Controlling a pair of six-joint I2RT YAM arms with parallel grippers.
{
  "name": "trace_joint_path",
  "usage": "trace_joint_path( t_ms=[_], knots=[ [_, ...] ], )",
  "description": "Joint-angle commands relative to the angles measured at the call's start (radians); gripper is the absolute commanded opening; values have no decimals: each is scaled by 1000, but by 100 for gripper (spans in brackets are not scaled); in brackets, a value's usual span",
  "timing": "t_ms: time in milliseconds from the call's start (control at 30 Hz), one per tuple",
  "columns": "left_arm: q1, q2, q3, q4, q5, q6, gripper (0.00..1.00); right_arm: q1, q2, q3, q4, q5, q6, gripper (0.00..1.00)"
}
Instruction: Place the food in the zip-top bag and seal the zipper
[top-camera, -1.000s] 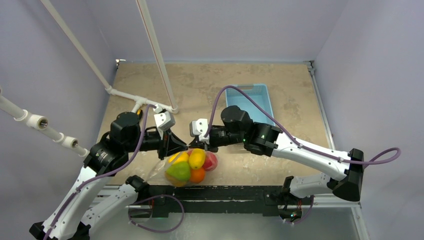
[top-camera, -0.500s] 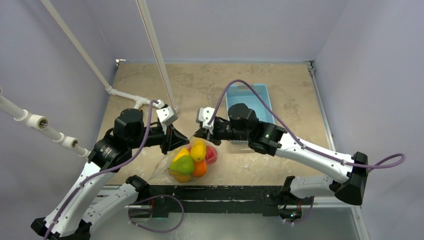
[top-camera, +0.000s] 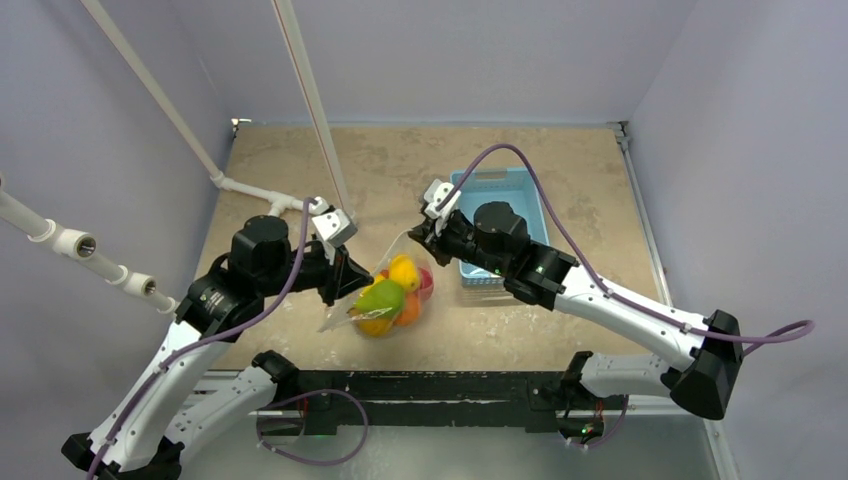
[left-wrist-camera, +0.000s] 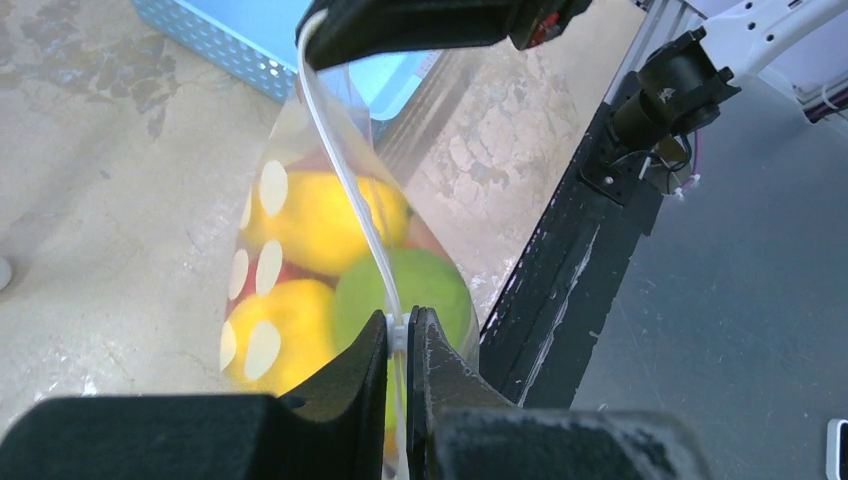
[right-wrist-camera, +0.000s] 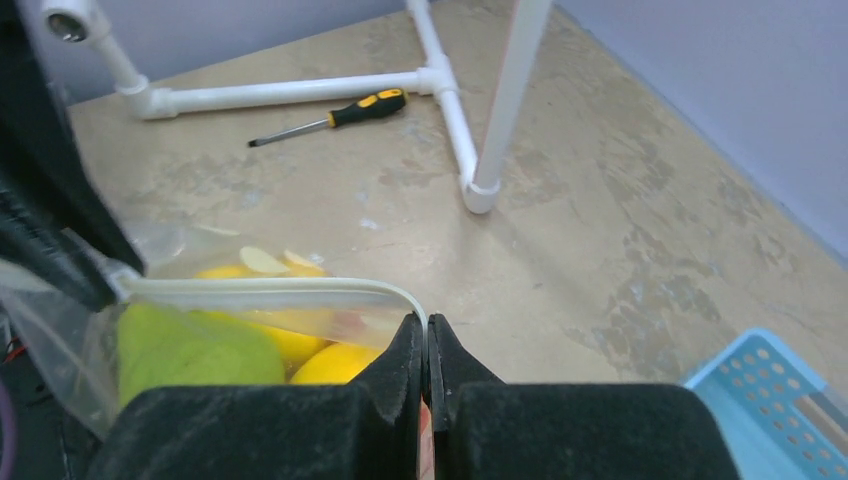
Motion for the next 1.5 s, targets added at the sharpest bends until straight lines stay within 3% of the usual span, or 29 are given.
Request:
trace_joint_path(
  t_ms=[0,367,833,1467],
  knots=[
    [-5,-30,74,-96,-29,-15,0,-60,1,-9,145,194,66,0],
    [-5,-73,145,-246,-161,-58,0,-128,32,-7,237,258,131,0],
    [-4,-121,209,-376,-281,-79,0,-162,60,12,263,228,122,0],
    [-4,31,168,-181,-507,-61,0,-177,145,53,333,180,111,0]
  ],
)
